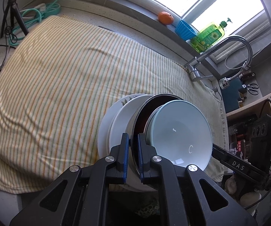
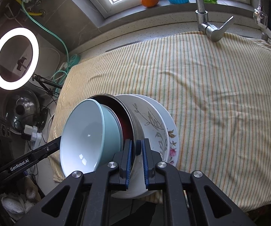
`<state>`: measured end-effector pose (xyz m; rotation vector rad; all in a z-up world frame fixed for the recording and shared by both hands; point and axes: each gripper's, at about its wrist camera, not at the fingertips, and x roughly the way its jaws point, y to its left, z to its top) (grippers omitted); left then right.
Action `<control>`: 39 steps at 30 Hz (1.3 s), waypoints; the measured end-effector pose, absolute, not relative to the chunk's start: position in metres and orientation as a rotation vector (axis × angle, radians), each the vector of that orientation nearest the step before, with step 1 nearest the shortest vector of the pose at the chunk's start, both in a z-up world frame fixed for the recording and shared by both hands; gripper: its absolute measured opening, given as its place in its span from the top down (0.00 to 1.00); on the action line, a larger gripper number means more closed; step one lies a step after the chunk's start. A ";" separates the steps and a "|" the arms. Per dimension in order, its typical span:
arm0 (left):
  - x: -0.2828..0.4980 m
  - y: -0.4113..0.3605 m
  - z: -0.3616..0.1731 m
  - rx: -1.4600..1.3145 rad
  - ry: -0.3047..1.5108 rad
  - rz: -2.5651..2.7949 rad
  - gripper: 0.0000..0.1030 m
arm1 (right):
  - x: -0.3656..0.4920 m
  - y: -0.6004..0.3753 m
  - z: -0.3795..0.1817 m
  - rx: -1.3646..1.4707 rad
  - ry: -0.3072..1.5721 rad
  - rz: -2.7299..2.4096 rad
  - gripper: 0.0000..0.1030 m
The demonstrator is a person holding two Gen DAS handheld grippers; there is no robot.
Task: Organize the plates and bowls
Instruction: 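Lower the bowl stack onto the white floral plate stack, then open both grippers and pull them back from the stack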
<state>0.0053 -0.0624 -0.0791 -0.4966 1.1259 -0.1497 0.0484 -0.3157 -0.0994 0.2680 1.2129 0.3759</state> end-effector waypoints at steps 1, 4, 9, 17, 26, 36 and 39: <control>0.005 -0.062 -0.079 -0.495 1.125 -0.150 0.93 | 0.048 -0.316 -0.099 0.272 1.214 0.377 0.89; 0.004 -0.060 -0.079 -0.500 1.126 -0.150 0.93 | 0.045 -0.318 -0.098 0.277 1.207 0.375 0.89; 0.003 -0.060 -0.076 -0.499 1.120 -0.154 0.93 | 0.041 -0.320 -0.093 0.280 1.199 0.367 0.89; 0.001 -0.057 -0.071 -0.496 1.103 -0.149 0.93 | 0.034 -0.331 -0.075 0.296 1.133 0.349 0.89; -0.007 -0.055 -0.060 -0.435 1.074 -0.128 0.92 | 0.021 -0.331 -0.061 0.282 1.089 0.360 0.89; -0.026 -0.072 -0.036 -0.287 0.999 -0.118 0.81 | 0.003 -0.320 -0.046 0.191 1.017 0.351 0.88; -0.033 -0.077 -0.030 -0.252 0.983 -0.121 0.74 | -0.005 -0.318 -0.039 0.165 0.979 0.341 0.79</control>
